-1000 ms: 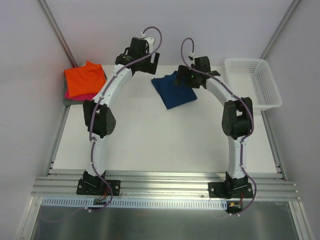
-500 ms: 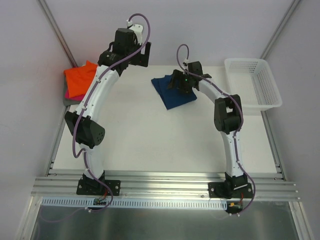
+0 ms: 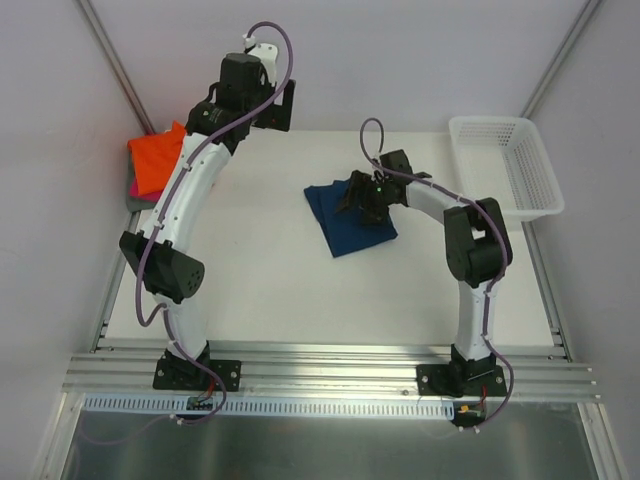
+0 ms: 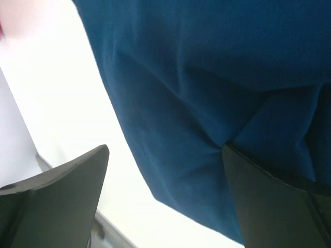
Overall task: Fold and stack the t-shirts
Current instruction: Put the neatly folded tshirt into the corner of the board with the left arm
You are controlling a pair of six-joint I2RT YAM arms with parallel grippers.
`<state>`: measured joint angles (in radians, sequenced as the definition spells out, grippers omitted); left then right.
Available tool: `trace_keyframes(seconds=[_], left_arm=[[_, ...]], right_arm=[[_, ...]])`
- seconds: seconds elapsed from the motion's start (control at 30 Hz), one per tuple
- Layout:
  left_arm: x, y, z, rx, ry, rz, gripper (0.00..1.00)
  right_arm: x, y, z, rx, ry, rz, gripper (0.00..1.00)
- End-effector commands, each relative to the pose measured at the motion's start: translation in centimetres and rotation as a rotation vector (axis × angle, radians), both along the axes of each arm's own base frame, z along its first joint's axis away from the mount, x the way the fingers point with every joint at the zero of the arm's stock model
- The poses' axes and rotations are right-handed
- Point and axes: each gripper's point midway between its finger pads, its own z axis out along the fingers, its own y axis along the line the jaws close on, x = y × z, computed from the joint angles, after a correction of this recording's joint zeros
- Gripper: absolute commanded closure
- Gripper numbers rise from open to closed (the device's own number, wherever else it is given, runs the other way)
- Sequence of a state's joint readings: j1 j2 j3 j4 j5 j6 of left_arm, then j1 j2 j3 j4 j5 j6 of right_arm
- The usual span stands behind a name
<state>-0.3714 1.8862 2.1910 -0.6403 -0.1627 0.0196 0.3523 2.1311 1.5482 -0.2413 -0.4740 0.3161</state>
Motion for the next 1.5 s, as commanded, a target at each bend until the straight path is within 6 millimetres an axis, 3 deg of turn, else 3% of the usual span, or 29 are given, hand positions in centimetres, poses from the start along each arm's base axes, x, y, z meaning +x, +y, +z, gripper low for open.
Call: trace_keyframes(seconds=[0.0,0.1,0.13,0.2,0.3,0.5,0.67,0.73,0.87,0.9,1.03,1.13,1.3,1.47], left_arm=[[-1.2,1.3,4.5,-0.013,-0.1,0.024,0.04],[-1.6,1.2,3.1,-0.024,-0.062,0.021,0.04],[-1.6,1.2,1.7,-0.02,-0.028,0.027,0.04],[-1.8,1.3,0.6,-0.043,0.003,0.05,0.04],[-1.8,1.1,-0.1,-0.04,0.018,0.058,0.04],[-1.7,-0.4,1.1,-0.05,-0.013,0.045,0.01],[-2.5,-2.4,1.4,0.015,-0.042,0.027,0.01],[-3.0,-3.6,0.8,0.025,-0.032,0.008,0.01],[-3.9,-4.8,-1.5,0.017,0.026,-0.015,0.01],[-4.1,-4.9,-2.7,0.023,0.055,-0.017,0.01],[-4.7,-5.1,-5.7,0.007,0.135,-0.009,0.01],[-5.5,-5.3,-9.6,-0.034,0.263,-0.015,0.01],[-7.5,-5.6,-16.2,-0.194,0.541,-0.038,0.01],[-10.0,-7.7,-19.9,-0.427,0.796,-0.03,0.01]], right_arm=[[-7.2,-0.9,-0.9,-0.052,0.208,0.02,0.03],[-9.7,-1.5,0.6,-0.071,0.201,0.038,0.03],[-10.5,-1.8,1.4,-0.076,0.18,0.042,0.03],[-11.0,-1.8,2.2,-0.087,0.134,0.06,0.03],[-9.3,-2.2,4.4,-0.117,-0.025,0.075,0.03],[-3.1,-3.0,11.2,-0.197,-0.37,0.079,0.03],[-0.8,-5.3,17.3,-0.249,-0.571,0.035,0.03],[-0.5,-6.9,18.3,-0.286,-0.592,0.018,0.03],[-0.9,-9.5,17.8,-0.299,-0.559,-0.028,0.03],[-1.5,-10.1,16.3,-0.299,-0.518,-0.028,0.03],[-4.0,-10.6,13.5,-0.278,-0.421,-0.015,0.03],[-5.3,-11.3,11.7,-0.285,-0.365,-0.015,0.03],[-5.6,-12.7,11.9,-0.284,-0.353,-0.051,0.03],[-5.6,-14.0,12.3,-0.295,-0.349,-0.087,0.03]])
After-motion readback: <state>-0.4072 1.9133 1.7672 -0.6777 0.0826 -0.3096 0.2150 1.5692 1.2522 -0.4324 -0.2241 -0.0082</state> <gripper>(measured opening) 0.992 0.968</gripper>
